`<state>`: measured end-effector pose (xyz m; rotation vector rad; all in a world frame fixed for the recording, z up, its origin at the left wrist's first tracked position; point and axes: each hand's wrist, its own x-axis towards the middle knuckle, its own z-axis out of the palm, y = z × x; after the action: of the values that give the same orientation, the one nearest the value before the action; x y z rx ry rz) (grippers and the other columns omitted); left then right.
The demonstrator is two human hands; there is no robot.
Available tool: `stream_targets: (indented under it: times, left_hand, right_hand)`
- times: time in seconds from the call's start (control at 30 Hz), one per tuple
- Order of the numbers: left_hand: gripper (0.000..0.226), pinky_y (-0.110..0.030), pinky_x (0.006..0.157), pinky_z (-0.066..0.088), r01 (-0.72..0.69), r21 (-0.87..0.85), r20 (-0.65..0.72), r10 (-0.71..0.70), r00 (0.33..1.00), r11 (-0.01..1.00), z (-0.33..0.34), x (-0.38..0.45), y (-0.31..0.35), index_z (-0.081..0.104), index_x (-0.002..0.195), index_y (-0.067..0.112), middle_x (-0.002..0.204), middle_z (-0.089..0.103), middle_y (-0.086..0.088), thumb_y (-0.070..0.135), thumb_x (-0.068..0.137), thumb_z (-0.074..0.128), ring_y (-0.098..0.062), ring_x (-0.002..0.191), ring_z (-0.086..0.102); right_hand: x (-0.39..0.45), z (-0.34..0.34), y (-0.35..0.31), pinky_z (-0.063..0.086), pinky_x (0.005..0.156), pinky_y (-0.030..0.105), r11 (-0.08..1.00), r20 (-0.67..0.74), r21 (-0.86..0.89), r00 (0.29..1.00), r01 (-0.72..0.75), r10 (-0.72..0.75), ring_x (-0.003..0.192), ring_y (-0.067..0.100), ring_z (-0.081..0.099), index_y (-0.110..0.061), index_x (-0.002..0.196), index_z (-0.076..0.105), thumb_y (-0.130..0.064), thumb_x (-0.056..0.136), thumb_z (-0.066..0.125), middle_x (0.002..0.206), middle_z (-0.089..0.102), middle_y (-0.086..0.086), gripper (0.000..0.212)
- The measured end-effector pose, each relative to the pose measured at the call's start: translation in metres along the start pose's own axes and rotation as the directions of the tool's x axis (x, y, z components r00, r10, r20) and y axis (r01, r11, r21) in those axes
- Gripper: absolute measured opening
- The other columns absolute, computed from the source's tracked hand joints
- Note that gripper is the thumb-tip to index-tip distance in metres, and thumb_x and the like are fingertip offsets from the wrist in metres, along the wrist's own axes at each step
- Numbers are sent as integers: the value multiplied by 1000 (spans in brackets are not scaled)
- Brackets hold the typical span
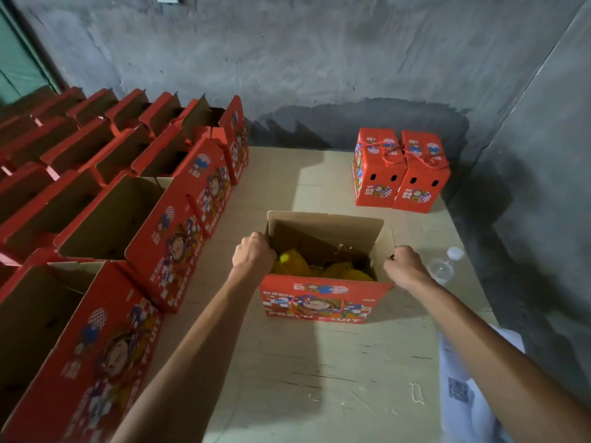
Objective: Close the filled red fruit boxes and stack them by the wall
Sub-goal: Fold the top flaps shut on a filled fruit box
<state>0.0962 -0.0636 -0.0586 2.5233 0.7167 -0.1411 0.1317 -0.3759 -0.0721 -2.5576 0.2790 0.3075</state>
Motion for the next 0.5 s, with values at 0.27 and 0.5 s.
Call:
stream_targets:
  times: [0.27, 0.5]
  left_hand:
    - [25, -38, 75, 49, -11, 107, 74, 3, 997, 994, -4, -36, -15, 63, 114, 8, 112, 67, -15, 19, 91, 61, -37, 102, 64]
    - [39, -43, 86, 50, -105, 161, 14, 104, 995, 981, -12, -53, 38, 52, 131, 3, 125, 62, -18, 25, 99, 56, -40, 116, 62]
  right_hand:
    - [-26, 7, 30, 40, 61, 32, 997, 95, 73, 994, 37, -44, 74, 28, 63, -7, 88, 66, -17, 92, 62, 80, 67, 8, 11]
    - [-34, -21, -9, 34, 58, 31, 987, 66, 122, 992, 101, -109, 59, 23, 55, -13, 69, 55, -47, 96, 60, 61, 52, 3, 43]
